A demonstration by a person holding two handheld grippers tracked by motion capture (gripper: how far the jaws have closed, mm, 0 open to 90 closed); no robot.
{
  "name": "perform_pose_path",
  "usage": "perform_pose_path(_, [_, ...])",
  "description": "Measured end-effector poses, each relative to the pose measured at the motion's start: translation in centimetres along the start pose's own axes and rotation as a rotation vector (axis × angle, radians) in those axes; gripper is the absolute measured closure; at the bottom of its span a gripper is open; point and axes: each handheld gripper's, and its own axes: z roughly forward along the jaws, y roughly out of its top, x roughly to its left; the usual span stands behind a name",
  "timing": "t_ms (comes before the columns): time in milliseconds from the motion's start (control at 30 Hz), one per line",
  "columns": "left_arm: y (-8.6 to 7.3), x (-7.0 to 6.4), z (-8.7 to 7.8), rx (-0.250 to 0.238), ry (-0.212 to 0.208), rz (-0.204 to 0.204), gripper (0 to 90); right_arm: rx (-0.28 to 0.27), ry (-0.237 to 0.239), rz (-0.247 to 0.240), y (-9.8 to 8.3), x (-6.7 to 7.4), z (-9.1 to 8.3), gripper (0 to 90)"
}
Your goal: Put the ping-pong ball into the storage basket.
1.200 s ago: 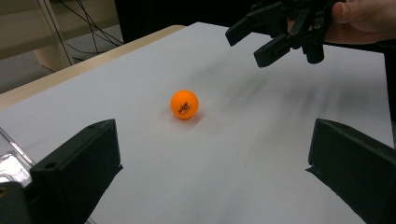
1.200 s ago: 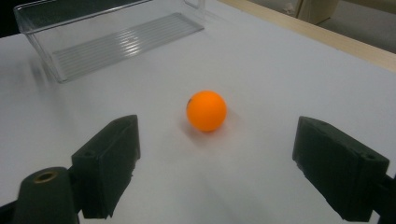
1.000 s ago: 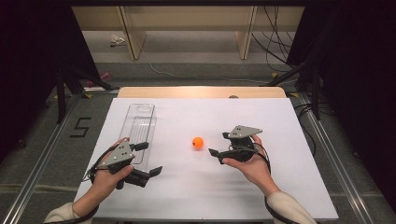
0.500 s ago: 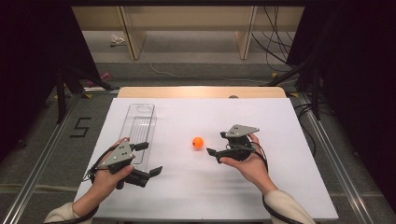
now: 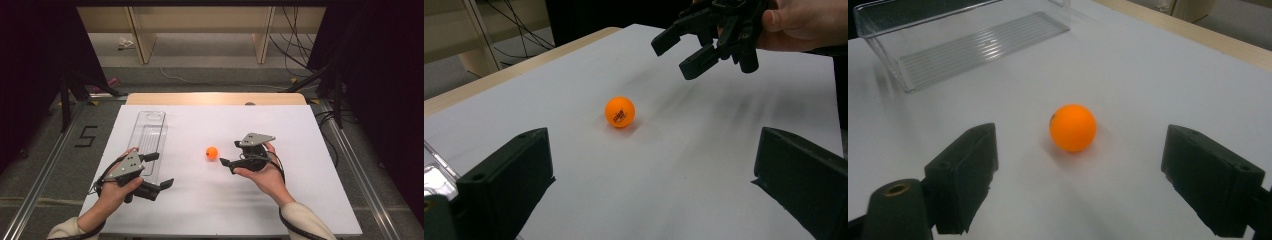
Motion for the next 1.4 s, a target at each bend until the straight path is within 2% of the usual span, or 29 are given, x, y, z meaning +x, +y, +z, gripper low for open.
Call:
perform_pose_path(833, [0.0,0.0,0.0,-0.001,-0.003,0.001,1.9,0.026,0.007,0.004,0.5,-0.3,2.4,16.0])
perform_pose_path(1400, [0.0,0.0,-0.1,-0.002,-0.002,0.000,2.0,0.037,0.011,0.005,0.7,-0.5,3.5,16.1])
